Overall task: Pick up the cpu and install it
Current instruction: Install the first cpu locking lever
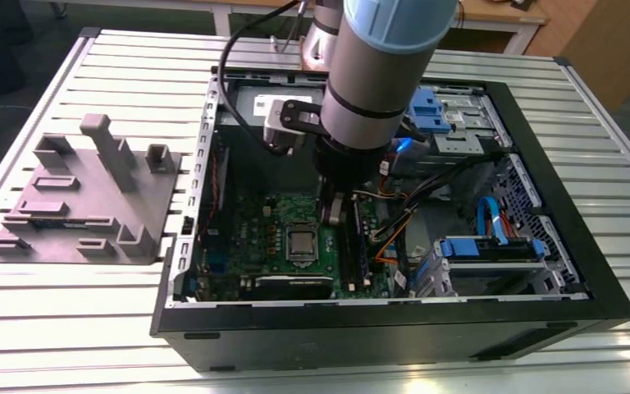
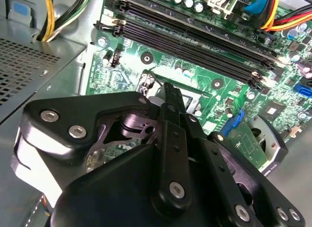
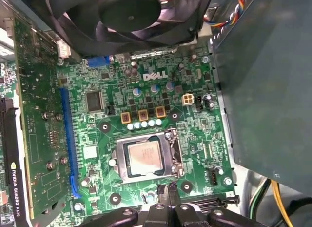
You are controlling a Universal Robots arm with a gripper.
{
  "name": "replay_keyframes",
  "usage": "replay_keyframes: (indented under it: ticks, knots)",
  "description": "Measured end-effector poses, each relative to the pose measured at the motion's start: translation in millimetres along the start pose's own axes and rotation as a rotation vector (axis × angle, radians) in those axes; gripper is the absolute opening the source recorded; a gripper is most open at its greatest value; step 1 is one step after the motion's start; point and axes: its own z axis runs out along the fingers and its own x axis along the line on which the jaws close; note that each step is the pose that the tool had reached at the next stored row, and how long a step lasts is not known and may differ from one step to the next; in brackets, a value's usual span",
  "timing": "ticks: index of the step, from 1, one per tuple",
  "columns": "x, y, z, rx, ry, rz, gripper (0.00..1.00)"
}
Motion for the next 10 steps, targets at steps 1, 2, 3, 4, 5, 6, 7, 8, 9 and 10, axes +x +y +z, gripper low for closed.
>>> replay_keyframes:
  ticks: [1,2,3,4,5,6,7,8,9,10]
  knots:
    - [0.4,-0.1,0.7,0.0002,0.0014,0.000,0.10]
    - [0.9,-0.2,1.4,0.0004,0.0024,0.000,0.10]
    - [1.4,-0.4,2.0,0.0007,0.0036,0.000,0.10]
    - [1.9,-0.5,2.5,0.0010,0.0053,0.000,0.10]
    - [2.4,-0.6,2.8,0.0015,0.0077,0.001,0.10]
    - [2.9,-0.7,2.8,0.0020,0.0112,0.001,0.10]
    - [3.4,-0.8,3.0,0.0026,0.0150,0.001,0.10]
    - [3.7,-0.8,3.0,0.0034,0.0192,0.001,0.10]
    - [4.1,-1.0,3.1,0.0042,0.0238,0.001,0.10]
    - [4.4,-1.0,3.2,0.0050,0.0280,0.002,0.10]
